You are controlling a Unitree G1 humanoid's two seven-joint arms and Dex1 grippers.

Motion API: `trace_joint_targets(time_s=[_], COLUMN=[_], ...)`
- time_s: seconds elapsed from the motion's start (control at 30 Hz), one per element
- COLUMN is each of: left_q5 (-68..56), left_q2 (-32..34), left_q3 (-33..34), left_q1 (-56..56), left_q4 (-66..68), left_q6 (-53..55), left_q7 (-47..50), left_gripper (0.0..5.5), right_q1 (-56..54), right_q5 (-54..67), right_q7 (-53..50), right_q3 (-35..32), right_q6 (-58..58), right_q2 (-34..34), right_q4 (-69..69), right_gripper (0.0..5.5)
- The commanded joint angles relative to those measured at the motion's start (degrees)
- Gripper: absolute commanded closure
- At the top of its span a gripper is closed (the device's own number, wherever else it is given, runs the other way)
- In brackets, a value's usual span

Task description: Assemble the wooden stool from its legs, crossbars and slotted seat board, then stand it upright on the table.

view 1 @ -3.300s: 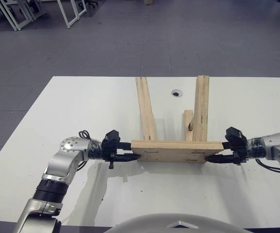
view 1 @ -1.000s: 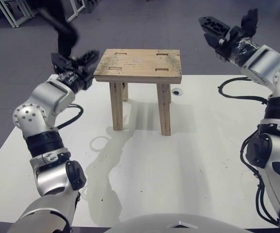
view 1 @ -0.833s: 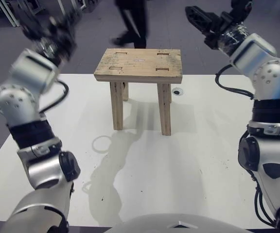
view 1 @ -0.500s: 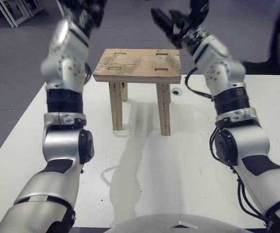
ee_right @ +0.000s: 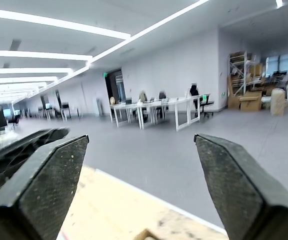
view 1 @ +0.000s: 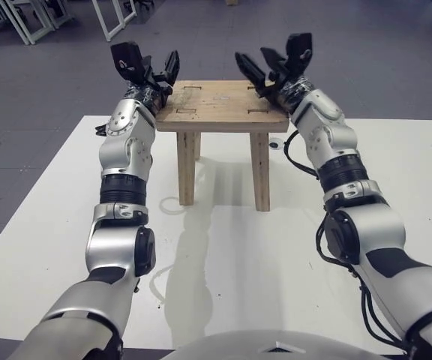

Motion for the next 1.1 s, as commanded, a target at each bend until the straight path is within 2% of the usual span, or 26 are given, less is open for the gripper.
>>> trace_joint_targets(time_s=[0.03, 0.23, 0.37, 0.53, 0.73, 1.1], left_q5=[-0.5, 6.1, 10.5, 14.7, 16.3, 18.1], left_q2=[-0.8, 0.1, -3.4, -6.7, -8.3, -8.5], left_q3=[1.9, 5.7, 2.6, -2.4, -5.8, -9.0], left_q1=[6.5, 27.2, 42.2, 51.5, 53.2, 50.1], left_q4=[-19.7, -38.4, -42.3, -40.4, -38.6, -37.1], left_q6=[-0.3, -0.6, -4.1, -8.2, -9.0, -6.9], left_q7=[2.7, 6.6, 5.9, 4.9, 4.3, 3.0], left_gripper=[1.99, 1.99, 1.99, 1.99, 1.99, 1.99], right_q1=[9.1, 26.7, 41.9, 54.1, 60.9, 61.0], right_q5=[3.4, 0.4, -6.7, -11.0, -13.1, -14.7], right_q7=[-4.8, -18.3, -20.0, -20.5, -22.2, -25.1], right_q3=[-2.0, -4.4, -0.9, 2.2, 3.7, 6.1], right_q6=[6.2, 13.5, 11.8, 9.0, 9.2, 9.0], right_q2=[-0.4, -2.2, -4.1, -3.3, -2.1, 0.8], right_q4=[-20.9, -47.6, -54.4, -55.2, -55.8, -55.7], right_gripper=[1.60, 1.60, 1.60, 1.60, 1.60, 1.60])
